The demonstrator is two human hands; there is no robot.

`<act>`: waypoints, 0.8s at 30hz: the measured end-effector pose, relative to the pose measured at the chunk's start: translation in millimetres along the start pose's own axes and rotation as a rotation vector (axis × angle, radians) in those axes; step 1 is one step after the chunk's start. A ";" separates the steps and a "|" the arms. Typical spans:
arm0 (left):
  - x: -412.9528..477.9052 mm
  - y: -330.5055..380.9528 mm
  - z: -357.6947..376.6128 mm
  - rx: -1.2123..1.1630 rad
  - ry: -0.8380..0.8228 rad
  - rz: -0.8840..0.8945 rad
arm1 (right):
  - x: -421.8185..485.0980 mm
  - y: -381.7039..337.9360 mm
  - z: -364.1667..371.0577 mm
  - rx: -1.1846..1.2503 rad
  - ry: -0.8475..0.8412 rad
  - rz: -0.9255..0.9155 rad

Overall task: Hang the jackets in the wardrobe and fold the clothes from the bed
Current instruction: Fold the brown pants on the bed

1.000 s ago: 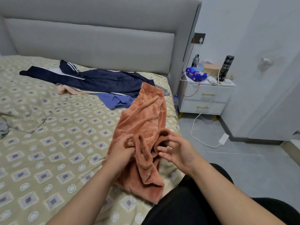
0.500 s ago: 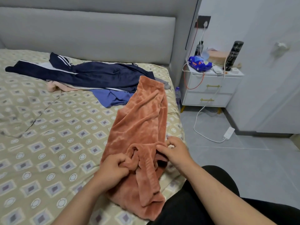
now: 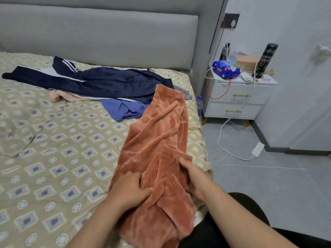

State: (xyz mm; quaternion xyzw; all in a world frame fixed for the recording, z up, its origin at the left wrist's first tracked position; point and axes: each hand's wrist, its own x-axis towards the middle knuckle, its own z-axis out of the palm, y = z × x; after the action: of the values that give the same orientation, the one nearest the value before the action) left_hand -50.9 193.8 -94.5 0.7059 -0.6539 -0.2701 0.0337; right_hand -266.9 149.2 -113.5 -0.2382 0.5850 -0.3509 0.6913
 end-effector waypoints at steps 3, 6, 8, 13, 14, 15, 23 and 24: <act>6.8 -3.1 5.7 -0.024 -0.040 -0.085 | 1.6 17.1 -1.0 -0.190 -0.026 -0.116; 7.8 -6.1 6.4 -0.383 0.041 -0.074 | 5.3 8.6 6.9 -0.252 -0.007 -0.250; 6.7 -10.8 2.4 -0.667 0.213 -0.156 | 15.3 3.2 9.7 -0.042 0.033 -0.216; 9.2 -21.7 1.5 -0.576 0.144 -0.305 | 22.9 9.5 8.0 0.082 0.022 -0.035; 11.7 -20.5 0.7 -0.561 0.115 -0.312 | 22.2 11.2 7.3 0.058 0.012 -0.026; 13.8 -19.1 -1.3 -0.546 0.105 -0.304 | 23.1 13.0 6.4 0.025 0.007 -0.030; 58.4 6.2 -13.9 -0.607 -0.025 -0.084 | 25.6 11.4 3.7 0.058 -0.103 -0.157; 64.3 8.8 -11.0 -0.639 -0.023 -0.089 | 26.7 12.0 3.6 0.072 -0.100 -0.176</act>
State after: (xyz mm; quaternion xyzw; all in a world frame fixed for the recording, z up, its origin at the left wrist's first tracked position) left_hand -54.3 128.6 -103.3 0.6845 -0.5047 -0.4709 0.2344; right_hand -259.0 136.3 -138.8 -0.2809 0.5136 -0.4189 0.6942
